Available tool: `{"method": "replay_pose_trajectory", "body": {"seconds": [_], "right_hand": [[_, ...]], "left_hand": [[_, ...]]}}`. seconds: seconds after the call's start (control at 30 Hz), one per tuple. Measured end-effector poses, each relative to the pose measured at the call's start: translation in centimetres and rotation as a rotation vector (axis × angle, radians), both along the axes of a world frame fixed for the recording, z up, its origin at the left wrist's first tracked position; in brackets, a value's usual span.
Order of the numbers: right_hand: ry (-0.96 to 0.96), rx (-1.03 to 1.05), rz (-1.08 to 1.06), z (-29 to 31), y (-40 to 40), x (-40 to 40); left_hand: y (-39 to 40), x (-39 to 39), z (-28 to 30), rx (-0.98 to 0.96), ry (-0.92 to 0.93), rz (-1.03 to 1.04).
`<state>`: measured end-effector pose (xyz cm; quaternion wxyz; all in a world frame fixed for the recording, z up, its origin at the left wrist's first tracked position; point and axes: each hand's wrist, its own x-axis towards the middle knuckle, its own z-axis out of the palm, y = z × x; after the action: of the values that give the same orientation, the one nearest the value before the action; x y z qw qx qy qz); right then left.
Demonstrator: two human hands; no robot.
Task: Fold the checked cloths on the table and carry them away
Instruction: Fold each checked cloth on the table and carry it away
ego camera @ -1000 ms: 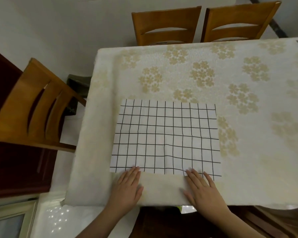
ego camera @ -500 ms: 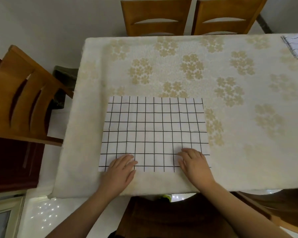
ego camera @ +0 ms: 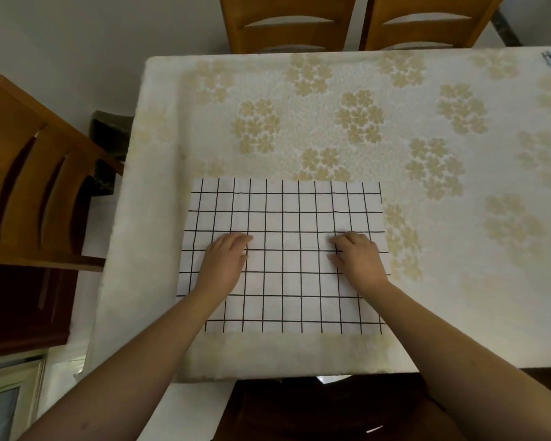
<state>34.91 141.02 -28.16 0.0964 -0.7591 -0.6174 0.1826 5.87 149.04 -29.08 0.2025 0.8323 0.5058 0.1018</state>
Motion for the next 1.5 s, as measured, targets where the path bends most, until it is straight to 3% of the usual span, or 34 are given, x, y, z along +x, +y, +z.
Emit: {"method": "replay_pose_trajectory", "body": {"seconds": [0.43, 0.8, 1.1, 1.27, 1.5], "right_hand": [[0.013, -0.121, -0.032, 0.0, 3.0, 0.2], [-0.044, -0.069, 0.044, 0.3, 2.2, -0.1], [-0.035, 0.174, 0.148, 2.1, 1.0, -0.1], [-0.095, 0.18, 0.221, 2.8, 0.4, 0.9], [0.018, 0.111, 0.084, 5.8, -1.0, 1.2]], "left_hand": [[2.9, 1.6, 0.0, 0.026, -0.027, -0.04], [2.8, 0.7, 0.9, 0.047, -0.072, -0.118], [2.4, 0.3, 4.0, 0.031, -0.071, -0.149], [1.9, 0.3, 5.8, 0.062, -0.074, -0.176], [0.9, 0.0, 9.1, 0.024, -0.086, -0.136]]}}
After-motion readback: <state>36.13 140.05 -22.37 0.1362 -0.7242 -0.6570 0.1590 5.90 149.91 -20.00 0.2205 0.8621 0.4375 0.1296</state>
